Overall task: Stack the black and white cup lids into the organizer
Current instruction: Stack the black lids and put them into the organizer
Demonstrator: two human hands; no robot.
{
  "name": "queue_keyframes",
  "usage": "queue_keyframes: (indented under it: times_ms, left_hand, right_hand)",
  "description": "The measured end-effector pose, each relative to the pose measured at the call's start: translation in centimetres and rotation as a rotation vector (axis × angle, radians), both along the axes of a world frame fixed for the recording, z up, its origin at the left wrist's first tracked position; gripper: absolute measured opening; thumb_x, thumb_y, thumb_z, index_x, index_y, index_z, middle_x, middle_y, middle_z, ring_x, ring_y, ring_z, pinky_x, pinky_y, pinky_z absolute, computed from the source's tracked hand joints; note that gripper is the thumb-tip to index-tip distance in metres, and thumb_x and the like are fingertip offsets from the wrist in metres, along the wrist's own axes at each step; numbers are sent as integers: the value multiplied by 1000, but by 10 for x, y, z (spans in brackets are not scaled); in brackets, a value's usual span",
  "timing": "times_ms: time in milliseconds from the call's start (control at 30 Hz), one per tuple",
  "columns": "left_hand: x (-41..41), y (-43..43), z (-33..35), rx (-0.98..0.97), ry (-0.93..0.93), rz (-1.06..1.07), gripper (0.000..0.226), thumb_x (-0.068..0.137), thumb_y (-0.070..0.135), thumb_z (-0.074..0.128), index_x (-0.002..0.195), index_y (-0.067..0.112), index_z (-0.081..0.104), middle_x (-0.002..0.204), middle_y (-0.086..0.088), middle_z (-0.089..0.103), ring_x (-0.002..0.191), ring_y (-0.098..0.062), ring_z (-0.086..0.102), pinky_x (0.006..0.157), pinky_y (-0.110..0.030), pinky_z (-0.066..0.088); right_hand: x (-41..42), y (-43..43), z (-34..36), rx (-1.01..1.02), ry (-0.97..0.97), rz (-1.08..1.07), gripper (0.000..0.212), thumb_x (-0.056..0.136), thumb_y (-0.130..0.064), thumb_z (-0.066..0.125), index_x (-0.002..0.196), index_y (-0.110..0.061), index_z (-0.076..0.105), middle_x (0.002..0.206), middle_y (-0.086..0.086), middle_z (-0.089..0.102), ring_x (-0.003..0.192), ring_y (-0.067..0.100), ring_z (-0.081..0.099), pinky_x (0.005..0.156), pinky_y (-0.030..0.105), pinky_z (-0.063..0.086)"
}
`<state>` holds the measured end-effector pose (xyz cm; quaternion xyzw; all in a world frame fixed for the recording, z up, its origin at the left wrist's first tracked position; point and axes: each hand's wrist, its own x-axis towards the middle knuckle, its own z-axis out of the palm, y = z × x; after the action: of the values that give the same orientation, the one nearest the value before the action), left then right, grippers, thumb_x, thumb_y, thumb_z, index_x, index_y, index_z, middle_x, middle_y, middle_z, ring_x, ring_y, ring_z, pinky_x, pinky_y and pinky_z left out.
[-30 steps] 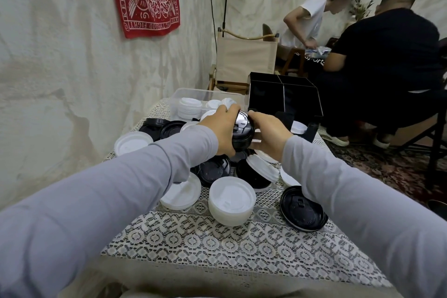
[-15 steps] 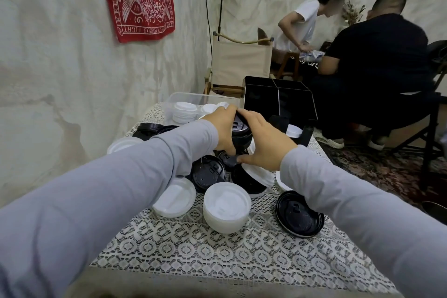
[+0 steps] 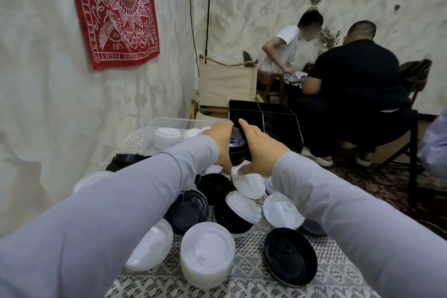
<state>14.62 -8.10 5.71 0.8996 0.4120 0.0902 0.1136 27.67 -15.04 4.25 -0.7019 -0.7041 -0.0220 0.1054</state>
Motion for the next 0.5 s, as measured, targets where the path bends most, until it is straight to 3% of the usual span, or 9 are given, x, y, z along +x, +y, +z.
queue_keyframes:
  times_ms: [133,267,400,500]
  left_hand:
    - [8,18,4,5,-2,25,108,49,26,88,139,22,27,128,-5,48,104,-30,57,85,-43,53]
    - [20,41,14,54,30,22,104,57,25,87,139,17,24,132,-6,39,109,-32,54,87,-41,51]
    - [35,61,25,89,51,22,100,60,25,84,139,20,22,131,-6,38,104,-31,55,84,-42,52]
    - [43,78,31,95,56,17,100,59,25,84,138,22,23,131,-5,38,104,-31,55,85,-42,52]
  right_hand:
    - [39,13,11,-19,-97,-63,97,83,-46,64,151,-22,0,156,-1,13,139,22,26,105,44,37]
    - [83,36,9,4,-130,-208,73,94,-39,48,151,-19,7,157,-1,16,140,22,25,109,42,32]
    - [110,70,3,-26,-185,-314,68,96,-31,44,152,-18,7,159,-1,9,144,21,15,115,42,21]
    - [119,97,3,-63,-229,-342,71,94,-13,44,152,-18,5,159,-1,4,146,19,6,117,43,14]
